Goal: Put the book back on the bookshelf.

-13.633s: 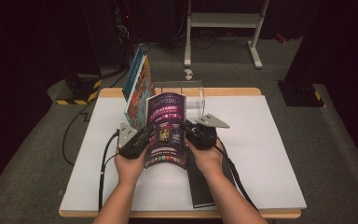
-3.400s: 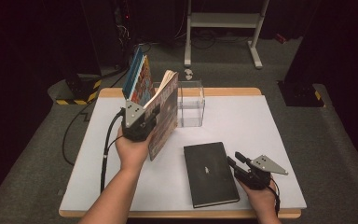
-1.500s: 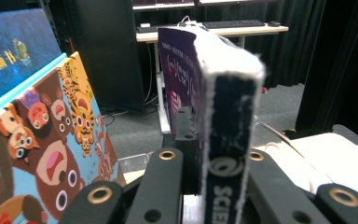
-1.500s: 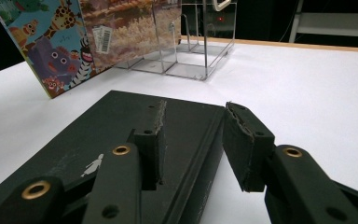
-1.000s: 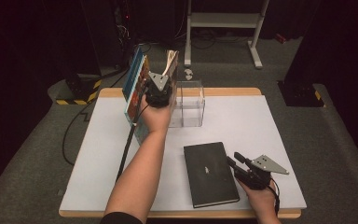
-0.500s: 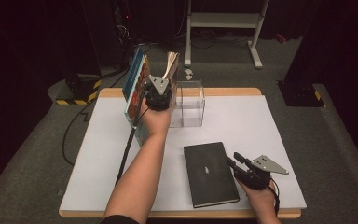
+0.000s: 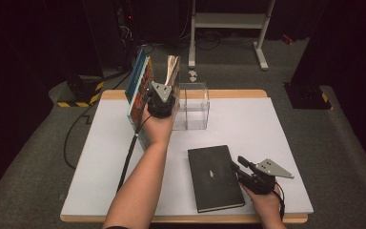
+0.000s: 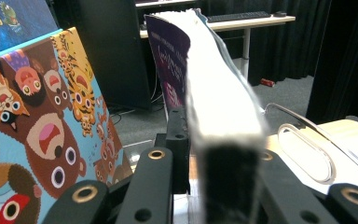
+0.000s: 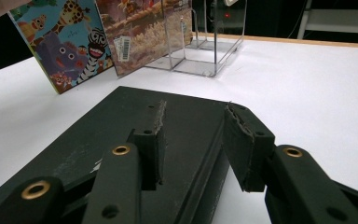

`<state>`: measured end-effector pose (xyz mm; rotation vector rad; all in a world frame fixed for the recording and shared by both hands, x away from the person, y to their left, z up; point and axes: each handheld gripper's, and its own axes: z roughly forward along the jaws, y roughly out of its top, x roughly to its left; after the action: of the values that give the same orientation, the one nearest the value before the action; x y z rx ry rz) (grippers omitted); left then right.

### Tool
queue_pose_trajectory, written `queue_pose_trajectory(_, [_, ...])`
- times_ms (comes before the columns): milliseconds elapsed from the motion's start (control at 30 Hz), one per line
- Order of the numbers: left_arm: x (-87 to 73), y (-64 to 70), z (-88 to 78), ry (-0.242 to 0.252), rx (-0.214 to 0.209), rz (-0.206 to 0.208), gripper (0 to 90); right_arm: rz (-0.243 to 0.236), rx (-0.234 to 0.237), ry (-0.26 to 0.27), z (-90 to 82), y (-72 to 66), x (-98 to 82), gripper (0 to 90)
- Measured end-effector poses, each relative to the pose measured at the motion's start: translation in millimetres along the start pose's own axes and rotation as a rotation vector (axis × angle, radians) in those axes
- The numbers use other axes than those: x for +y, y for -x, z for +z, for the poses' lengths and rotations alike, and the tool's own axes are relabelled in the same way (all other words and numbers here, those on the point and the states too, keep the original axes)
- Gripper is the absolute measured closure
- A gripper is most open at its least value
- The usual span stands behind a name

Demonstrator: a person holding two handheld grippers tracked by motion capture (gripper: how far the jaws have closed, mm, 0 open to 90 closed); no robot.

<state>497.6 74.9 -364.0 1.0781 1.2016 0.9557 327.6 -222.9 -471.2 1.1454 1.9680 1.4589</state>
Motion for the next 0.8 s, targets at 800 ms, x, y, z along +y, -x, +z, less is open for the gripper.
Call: queue_pose_trajectory(800, [-4.1, -8.0, -7.3, -0.022, 0.042, 0.009, 62.0, 0.002, 0.008, -0.012, 3.5, -2.7, -1.7, 58.2])
